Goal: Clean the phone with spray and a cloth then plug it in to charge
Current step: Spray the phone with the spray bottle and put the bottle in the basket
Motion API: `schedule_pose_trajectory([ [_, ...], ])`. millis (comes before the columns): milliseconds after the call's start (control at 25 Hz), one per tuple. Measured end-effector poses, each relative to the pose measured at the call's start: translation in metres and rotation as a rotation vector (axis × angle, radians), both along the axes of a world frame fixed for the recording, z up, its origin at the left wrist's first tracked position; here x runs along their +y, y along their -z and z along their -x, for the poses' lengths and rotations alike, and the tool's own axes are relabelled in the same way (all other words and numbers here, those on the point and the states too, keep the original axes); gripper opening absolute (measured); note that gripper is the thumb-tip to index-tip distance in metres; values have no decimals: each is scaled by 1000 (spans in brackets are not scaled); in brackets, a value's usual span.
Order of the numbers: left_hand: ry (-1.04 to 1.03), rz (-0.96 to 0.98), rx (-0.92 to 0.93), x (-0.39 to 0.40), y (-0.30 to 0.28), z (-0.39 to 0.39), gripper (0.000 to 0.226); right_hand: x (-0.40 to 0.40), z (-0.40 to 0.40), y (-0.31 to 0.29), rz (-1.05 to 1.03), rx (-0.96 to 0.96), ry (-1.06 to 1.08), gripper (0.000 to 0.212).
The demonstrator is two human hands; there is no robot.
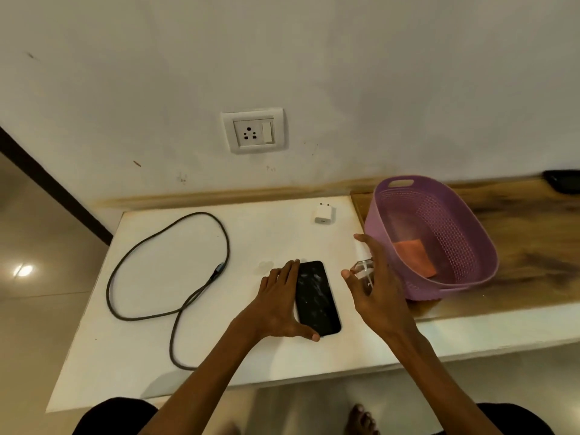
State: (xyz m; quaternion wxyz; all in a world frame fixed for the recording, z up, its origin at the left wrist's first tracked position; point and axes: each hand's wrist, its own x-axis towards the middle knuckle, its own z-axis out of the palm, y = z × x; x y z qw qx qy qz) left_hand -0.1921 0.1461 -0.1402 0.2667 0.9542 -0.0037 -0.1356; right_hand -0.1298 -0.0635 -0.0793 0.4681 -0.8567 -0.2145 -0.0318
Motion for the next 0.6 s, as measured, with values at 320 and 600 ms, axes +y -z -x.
schedule_pose_trajectory([
  [320,-10,-9,-4,2,6,-2,147,-6,14,7,195,-195,264,53],
  [600,9,-56,8,1,2,-2,147,-30,34,1,203,-58,244,54],
])
